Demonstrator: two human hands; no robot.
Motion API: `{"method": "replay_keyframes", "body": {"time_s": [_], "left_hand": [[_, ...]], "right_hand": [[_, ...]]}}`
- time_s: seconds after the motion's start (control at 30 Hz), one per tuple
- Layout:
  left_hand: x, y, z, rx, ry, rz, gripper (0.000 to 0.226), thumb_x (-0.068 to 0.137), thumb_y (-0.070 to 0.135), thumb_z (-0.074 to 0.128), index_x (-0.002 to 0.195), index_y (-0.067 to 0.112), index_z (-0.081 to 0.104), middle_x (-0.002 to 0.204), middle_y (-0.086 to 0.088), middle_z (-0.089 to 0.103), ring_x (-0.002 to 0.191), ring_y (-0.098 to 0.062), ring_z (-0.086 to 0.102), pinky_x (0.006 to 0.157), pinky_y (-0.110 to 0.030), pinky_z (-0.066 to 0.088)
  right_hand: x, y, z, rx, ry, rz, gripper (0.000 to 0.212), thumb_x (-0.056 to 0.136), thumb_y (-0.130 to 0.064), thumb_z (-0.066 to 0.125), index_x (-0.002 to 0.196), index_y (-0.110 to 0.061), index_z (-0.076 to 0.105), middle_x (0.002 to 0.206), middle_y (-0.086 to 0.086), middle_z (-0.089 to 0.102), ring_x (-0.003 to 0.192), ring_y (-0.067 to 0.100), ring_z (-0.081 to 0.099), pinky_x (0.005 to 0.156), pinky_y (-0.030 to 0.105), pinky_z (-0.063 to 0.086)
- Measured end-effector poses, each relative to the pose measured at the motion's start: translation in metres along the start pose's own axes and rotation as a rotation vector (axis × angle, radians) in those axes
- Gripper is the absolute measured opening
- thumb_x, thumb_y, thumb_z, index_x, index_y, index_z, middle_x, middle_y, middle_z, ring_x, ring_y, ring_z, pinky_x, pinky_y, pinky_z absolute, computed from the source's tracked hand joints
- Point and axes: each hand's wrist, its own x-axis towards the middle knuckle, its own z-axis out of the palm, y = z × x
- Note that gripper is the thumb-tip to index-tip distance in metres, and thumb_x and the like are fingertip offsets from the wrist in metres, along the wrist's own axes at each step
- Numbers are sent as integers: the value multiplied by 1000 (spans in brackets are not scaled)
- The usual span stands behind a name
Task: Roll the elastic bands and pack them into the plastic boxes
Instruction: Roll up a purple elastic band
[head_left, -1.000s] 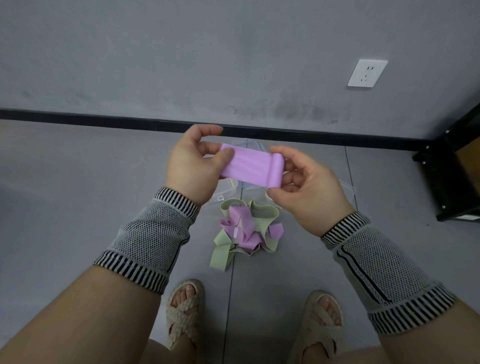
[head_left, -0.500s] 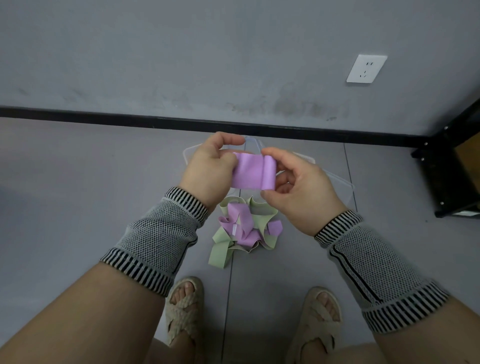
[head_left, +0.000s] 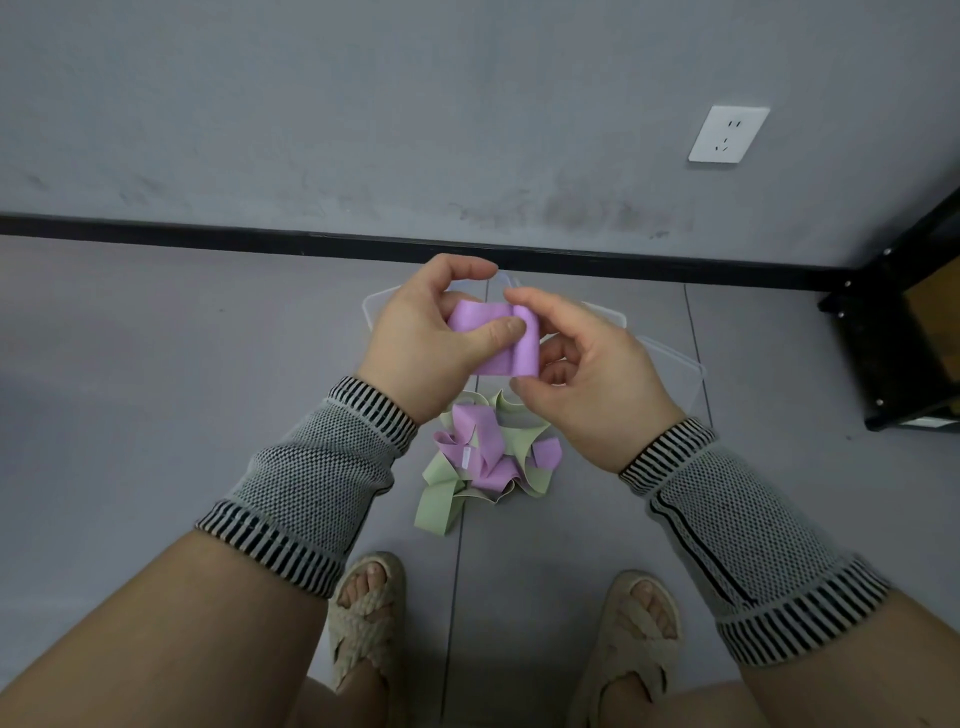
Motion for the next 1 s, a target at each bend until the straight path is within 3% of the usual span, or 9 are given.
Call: {"method": "replay_keyframes", "body": {"time_s": [0.23, 0.37, 0.47, 0.63, 0.73, 0.87, 1.0], "left_hand": [[1, -2, 2, -25, 26, 37, 29, 77, 13, 76, 94, 28, 57, 82, 1, 71, 74, -13, 66, 71, -26, 55], [1, -3, 0, -64, 32, 46, 21, 79, 9, 73, 86, 24, 61, 84, -1, 69, 74, -9, 62, 71, -24, 54], [2, -3, -1, -53, 14, 55, 15, 79, 8, 72, 81, 20, 63, 81, 6, 66, 73, -3, 60, 71, -19, 51], [2, -3, -4, -122, -2, 27, 14, 80, 6, 71, 78, 18, 64, 78, 3, 66, 70, -4, 60, 67, -20, 51], [3, -3, -4, -146, -2, 5, 12, 81, 7, 70, 79, 16, 63, 76, 2, 66, 67, -5, 60, 62, -18, 49], [3, -4, -4, -131, 1, 1, 11, 82, 7, 68, 81, 17, 64, 77, 2, 67, 68, -8, 61, 62, -20, 50], [3, -5, -3, -134, -11, 1, 13, 84, 5, 66, 83, 18, 64, 77, 1, 68, 70, -11, 62, 65, -24, 52]], "right_hand": [[-2, -4, 2, -40, -5, -23, 66, 74, 1, 67, 127, -35, 51, 110, 1, 59, 78, 15, 64, 76, 31, 56], [-2, -5, 0, 74, 20, 13, 67, 74, -1, 71, 111, -51, 45, 99, -7, 62, 75, 15, 63, 74, 30, 55], [-2, -5, 0, 107, 13, 9, 66, 73, 2, 72, 109, -49, 48, 98, -9, 61, 77, 13, 62, 74, 27, 55], [-3, -8, 1, 188, -6, 15, 63, 76, 9, 67, 115, -38, 51, 105, -1, 60, 84, 15, 68, 77, 26, 56], [-4, -12, 1, 278, -32, 45, 61, 79, 11, 64, 120, -32, 51, 101, -4, 59, 80, 10, 68, 74, 21, 54], [-4, -15, 0, 322, -3, 78, 45, 87, -2, 62, 124, -27, 54, 97, -3, 61, 81, 19, 68, 77, 32, 58], [-2, -16, 0, 353, 84, 129, 38, 89, -3, 60, 122, -20, 56, 86, -8, 62, 76, 12, 69, 77, 34, 59]]}}
